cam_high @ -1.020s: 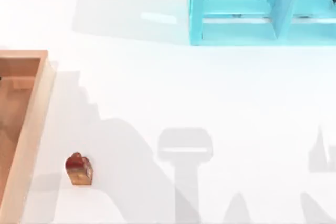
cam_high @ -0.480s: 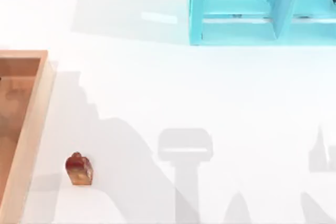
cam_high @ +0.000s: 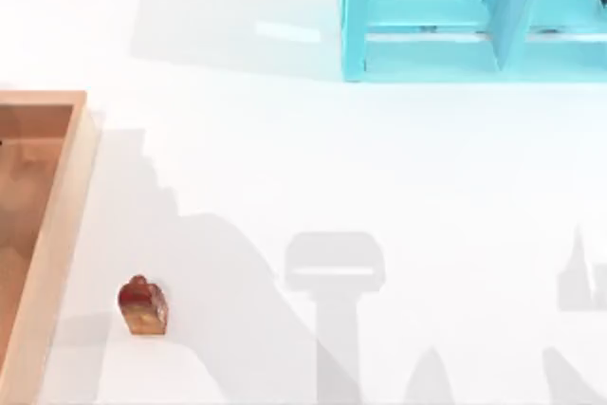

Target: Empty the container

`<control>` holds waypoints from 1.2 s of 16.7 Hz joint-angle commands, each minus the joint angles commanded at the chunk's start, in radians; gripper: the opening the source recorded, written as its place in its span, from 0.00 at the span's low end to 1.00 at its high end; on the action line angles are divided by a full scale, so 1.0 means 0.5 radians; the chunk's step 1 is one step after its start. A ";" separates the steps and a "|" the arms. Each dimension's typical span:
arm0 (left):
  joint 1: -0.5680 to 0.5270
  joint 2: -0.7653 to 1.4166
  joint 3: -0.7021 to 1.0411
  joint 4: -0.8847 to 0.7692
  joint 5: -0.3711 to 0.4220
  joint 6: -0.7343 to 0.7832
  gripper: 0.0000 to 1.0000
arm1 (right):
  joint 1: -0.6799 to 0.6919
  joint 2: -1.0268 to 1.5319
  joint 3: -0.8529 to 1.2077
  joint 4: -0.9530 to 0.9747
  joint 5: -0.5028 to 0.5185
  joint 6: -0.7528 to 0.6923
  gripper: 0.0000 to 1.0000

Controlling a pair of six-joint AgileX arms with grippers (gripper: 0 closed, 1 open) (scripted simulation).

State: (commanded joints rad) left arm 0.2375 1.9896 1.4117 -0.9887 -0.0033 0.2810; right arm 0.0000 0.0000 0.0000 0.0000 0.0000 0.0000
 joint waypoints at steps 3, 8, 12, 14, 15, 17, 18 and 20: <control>-0.001 -0.004 0.031 -0.030 0.002 -0.001 0.00 | 0.000 0.000 0.000 0.000 0.000 0.000 1.00; -0.001 -0.020 0.367 -0.394 0.000 -0.003 0.00 | 0.000 0.000 0.000 0.000 0.000 0.000 1.00; -0.008 -0.059 0.708 -0.770 -0.001 -0.005 0.00 | 0.000 0.000 0.000 0.000 0.000 0.000 1.00; -0.011 -0.080 0.843 -0.925 0.000 -0.007 0.00 | 0.000 0.000 0.000 0.000 0.000 0.000 1.00; -0.012 -0.087 0.889 -0.973 0.000 -0.008 0.00 | 0.000 0.000 0.000 0.000 0.000 0.000 1.00; -0.013 -0.092 0.921 -1.006 -0.001 -0.008 0.00 | 0.000 0.000 0.000 0.000 0.000 0.000 1.00; -0.013 -0.092 0.921 -1.006 -0.001 -0.008 0.00 | 0.000 0.000 0.000 0.000 0.000 0.000 1.00; -0.007 -0.081 0.914 -1.001 -0.002 -0.005 0.00 | 0.000 0.000 0.000 0.000 0.000 0.000 1.00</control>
State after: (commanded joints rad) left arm 0.2341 1.9491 1.8688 -1.4893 -0.0041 0.2786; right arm 0.0000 0.0000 0.0000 0.0000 0.0000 0.0000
